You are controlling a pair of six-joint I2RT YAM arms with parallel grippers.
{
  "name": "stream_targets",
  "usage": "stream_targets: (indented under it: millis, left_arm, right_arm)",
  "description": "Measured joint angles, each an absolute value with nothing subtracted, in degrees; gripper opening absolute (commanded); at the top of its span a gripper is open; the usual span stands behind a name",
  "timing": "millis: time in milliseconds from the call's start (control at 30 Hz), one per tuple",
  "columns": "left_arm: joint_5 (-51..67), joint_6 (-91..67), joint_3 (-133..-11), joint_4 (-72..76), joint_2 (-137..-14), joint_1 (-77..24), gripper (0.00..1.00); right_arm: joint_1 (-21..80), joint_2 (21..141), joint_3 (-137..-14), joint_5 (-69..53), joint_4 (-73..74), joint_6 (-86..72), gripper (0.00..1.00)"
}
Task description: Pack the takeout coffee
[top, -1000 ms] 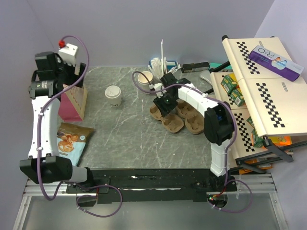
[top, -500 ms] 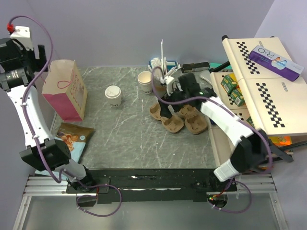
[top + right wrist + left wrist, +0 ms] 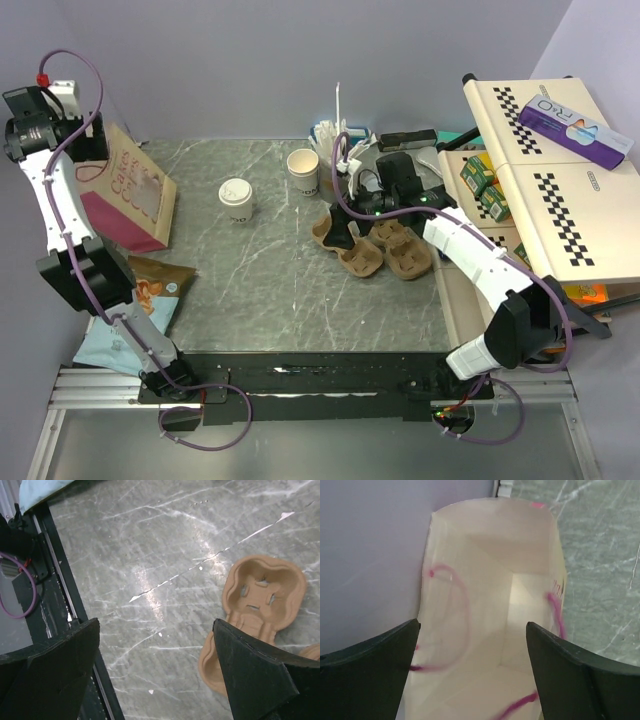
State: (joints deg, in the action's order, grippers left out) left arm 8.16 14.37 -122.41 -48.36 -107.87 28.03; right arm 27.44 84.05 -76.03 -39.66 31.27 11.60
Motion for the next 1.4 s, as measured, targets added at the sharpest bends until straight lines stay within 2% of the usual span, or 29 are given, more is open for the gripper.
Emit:
stream_targets:
  millis: [300, 600, 767, 867, 967, 1367, 1400]
  left_arm:
    - [12.51, 12.67, -121.38, -48.90, -108.27, 28.03, 0.87]
    - [18.63, 10.55, -119.57, -48.90, -102.28, 27.97, 0.98]
    - [16.71, 11.00, -115.68, -49.63, -95.33, 27.97, 0.98]
    - [14.55, 11.68, -114.30, -50.83, -92.82, 27.99, 0.95]
    - [13.08, 11.99, -113.45, -52.01, -92.49, 27.99, 0.88]
    - [10.46, 12.21, -113.82, -54.43, -101.30, 27.99, 0.68]
    - [10.33, 12.21, -114.15, -54.43, -102.08, 27.99, 0.63]
  right_arm:
    - [26.11, 84.88, -75.85, -39.66, 32.01, 10.85, 1.00]
    - [25.82, 89.14, -78.87, -40.21, 34.68, 10.96, 1.00]
    - [25.82, 89.25, -78.89, -40.73, 34.89, 10.92, 1.00]
    - [25.82, 89.25, -78.89, -41.08, 34.85, 10.72, 1.00]
    - [25.80, 89.25, -78.85, -41.58, 34.74, 10.09, 1.00]
    - [25.61, 89.25, -78.19, -41.98, 34.09, 9.39, 1.00]
    - [25.54, 89.25, -77.87, -42.00, 33.89, 9.21, 1.00]
